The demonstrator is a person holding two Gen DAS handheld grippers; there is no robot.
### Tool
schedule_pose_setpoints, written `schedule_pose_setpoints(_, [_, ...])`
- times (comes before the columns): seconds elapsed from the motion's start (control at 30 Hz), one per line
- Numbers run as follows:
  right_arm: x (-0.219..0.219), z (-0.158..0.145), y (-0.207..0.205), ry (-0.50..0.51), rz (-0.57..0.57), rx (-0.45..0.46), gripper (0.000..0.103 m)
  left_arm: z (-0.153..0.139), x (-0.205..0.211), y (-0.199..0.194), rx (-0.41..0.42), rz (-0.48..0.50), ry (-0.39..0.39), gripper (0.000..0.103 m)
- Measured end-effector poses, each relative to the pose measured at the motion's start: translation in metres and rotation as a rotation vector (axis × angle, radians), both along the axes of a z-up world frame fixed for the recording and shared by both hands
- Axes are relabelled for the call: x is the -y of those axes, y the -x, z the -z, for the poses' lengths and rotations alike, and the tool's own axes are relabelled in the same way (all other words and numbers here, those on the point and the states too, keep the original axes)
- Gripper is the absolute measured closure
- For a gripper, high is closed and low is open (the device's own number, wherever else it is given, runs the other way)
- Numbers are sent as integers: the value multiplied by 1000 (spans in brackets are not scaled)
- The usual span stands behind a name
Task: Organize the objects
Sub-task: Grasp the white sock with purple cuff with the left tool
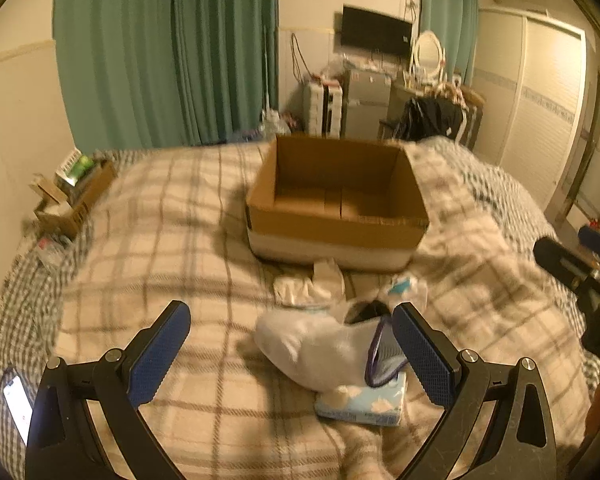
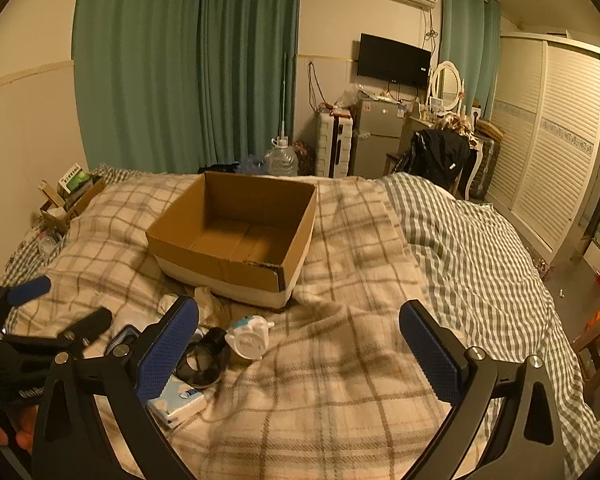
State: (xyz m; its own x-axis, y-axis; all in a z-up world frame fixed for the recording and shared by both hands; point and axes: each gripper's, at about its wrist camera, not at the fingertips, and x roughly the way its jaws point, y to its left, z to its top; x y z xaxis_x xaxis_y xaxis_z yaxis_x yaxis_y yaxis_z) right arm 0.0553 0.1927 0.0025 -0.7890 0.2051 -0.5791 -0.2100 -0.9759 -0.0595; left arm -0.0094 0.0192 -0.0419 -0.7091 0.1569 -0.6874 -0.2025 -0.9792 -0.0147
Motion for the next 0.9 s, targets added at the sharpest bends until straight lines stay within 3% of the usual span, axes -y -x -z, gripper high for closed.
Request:
schedule_pose_setpoints(0.27, [-1,23,11,27,-22,60,2,53,-17,18,147,38,28,8])
schedule_pose_setpoints(0.33, [0,28,13,30,-26,73,2,62,-19,25,169,60,6,20])
schedule_pose_setpoints(0.4, [2,33,15,31,-30,89,2,65,-20,27,184,87,-17,46])
schedule_pose_setpoints(0.53, [8,37,17,26,-47,109,2,54,-15,21,145,79,-37,79])
schedule_pose_setpoints(0.73, [33,42,20,3,-118,149,2,10,23,11,51,-28,-77,83])
schedule_pose_setpoints(0.9, [59,63,34,13,-210,229,3,-13,39,4,-12,-28,-65,83])
